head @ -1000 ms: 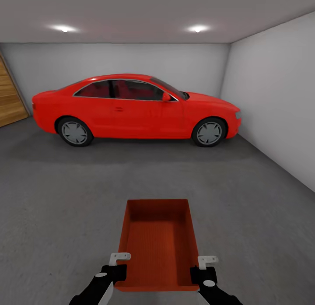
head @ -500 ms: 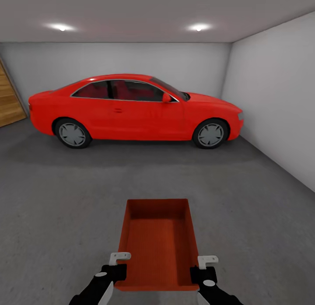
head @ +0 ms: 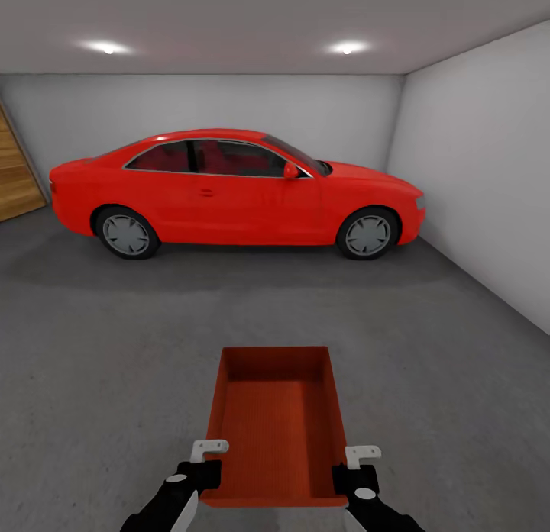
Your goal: Move the two storage containers from the living room to the garage. In the garage, place one container on the floor and stack the other container on top of it (either order is fine).
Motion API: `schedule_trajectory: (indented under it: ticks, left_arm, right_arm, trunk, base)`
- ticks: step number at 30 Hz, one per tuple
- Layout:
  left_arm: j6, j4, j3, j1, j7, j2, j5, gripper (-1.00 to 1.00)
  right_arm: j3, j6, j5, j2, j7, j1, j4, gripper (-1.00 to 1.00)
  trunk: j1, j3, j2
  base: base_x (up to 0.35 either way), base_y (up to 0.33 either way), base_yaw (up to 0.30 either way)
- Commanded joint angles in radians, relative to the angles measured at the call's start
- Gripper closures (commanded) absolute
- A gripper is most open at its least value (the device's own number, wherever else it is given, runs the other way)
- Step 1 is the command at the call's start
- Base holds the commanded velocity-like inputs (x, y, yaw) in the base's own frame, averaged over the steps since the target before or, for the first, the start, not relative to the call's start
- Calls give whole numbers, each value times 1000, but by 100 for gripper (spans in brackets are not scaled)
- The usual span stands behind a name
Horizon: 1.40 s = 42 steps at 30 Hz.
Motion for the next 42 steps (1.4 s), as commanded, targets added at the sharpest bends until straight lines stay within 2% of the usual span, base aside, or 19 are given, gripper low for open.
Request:
schedule_trajectory:
  ticks: [1,6,42]
  left_arm:
    - [-9,-5,-9,0,11,16,-17,100]
    - [-9,-6,-9,0,11,16,-17,100]
    - [-7,-4,-9,0,11,16,-17,100]
  right_arm:
    - [-7,-8,-33,-13,-15,-2,11,100]
    - [-7,-7,-33,-9,-17,-2,11,100]
    - [-7,-7,-33,-11,-17,-2,11,100]
  trunk:
    - [0,-2,-2]
    - [0,-2,-2]
    - [0,-2,-2]
  base:
    - [0,0,0]
    - [0,0,-154]
    - [0,0,-288]
